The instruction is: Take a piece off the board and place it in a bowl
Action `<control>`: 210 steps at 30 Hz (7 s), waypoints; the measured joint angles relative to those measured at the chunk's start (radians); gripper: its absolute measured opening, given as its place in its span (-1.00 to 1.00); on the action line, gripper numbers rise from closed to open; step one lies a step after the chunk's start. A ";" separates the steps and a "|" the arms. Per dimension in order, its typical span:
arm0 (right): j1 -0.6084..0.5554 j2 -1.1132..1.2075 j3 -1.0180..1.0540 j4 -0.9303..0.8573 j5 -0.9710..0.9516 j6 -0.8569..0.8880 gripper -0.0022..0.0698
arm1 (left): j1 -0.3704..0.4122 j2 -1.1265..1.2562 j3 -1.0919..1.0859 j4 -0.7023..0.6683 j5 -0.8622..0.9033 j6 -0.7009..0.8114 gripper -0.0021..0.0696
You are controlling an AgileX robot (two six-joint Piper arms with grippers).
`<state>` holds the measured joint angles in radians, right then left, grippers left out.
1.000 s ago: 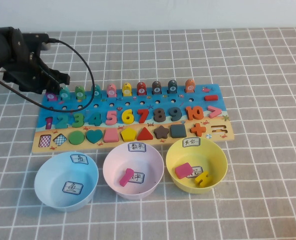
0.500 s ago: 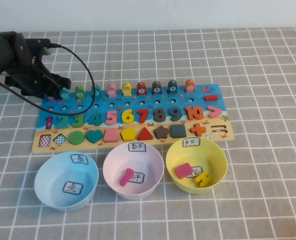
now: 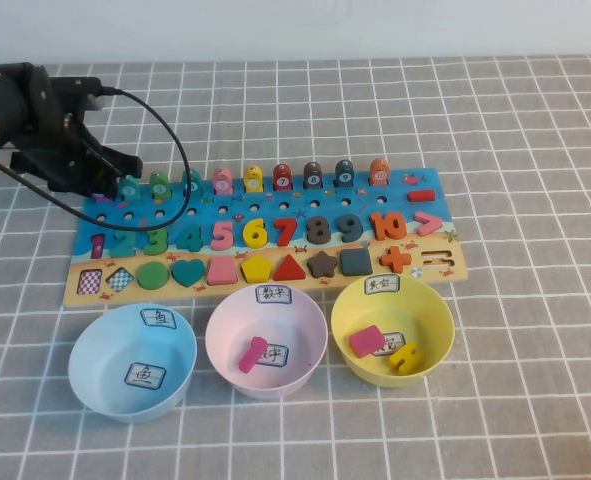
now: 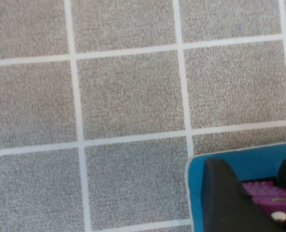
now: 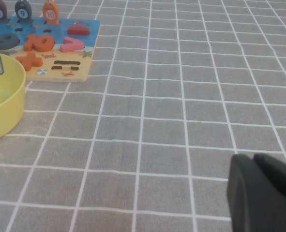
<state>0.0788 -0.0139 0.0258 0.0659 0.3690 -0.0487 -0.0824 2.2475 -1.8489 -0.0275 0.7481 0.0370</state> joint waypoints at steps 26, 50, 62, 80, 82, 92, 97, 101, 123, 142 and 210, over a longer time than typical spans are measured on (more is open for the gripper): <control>0.000 0.000 0.000 0.000 0.000 0.000 -0.99 | 0.000 -0.019 -0.099 0.002 0.084 0.000 -0.40; 0.000 0.000 0.000 0.000 0.000 0.000 -0.99 | 0.000 -0.181 -0.234 0.013 0.489 0.000 -0.40; 0.000 0.000 0.000 0.000 0.000 0.000 -0.99 | 0.000 -0.468 -0.136 0.001 0.499 0.000 -0.40; 0.000 0.000 0.000 0.000 0.000 0.000 -0.99 | -0.125 -0.977 0.630 -0.025 0.248 0.000 -0.40; 0.000 0.000 0.000 0.000 0.000 0.000 -0.99 | -0.153 -1.032 0.734 -0.026 0.188 0.000 -0.40; 0.000 0.000 0.000 0.000 0.000 0.000 -0.99 | -0.216 -1.169 1.128 -0.044 -0.070 0.054 -0.40; 0.000 0.000 0.000 0.000 0.000 0.000 -0.99 | -0.221 -1.169 1.211 -0.063 -0.187 0.141 -0.40; 0.000 0.000 0.000 0.000 0.000 0.000 -0.99 | -0.221 -1.169 1.234 -0.069 -0.238 0.215 -0.40; 0.000 0.000 0.000 0.000 0.000 0.000 -0.99 | -0.221 -0.933 1.214 -0.089 -0.326 0.315 -0.40; 0.000 0.000 0.000 0.000 0.000 0.000 -0.99 | -0.221 -0.808 1.204 -0.141 -0.408 0.315 -0.40; 0.000 0.000 0.000 0.000 0.000 0.000 -0.99 | -0.221 -2.068 1.599 -0.295 -0.460 0.267 -0.94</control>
<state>0.0788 -0.0139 0.0258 0.0659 0.3690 -0.0487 -0.3033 0.1797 -0.2503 -0.3223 0.2878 0.3039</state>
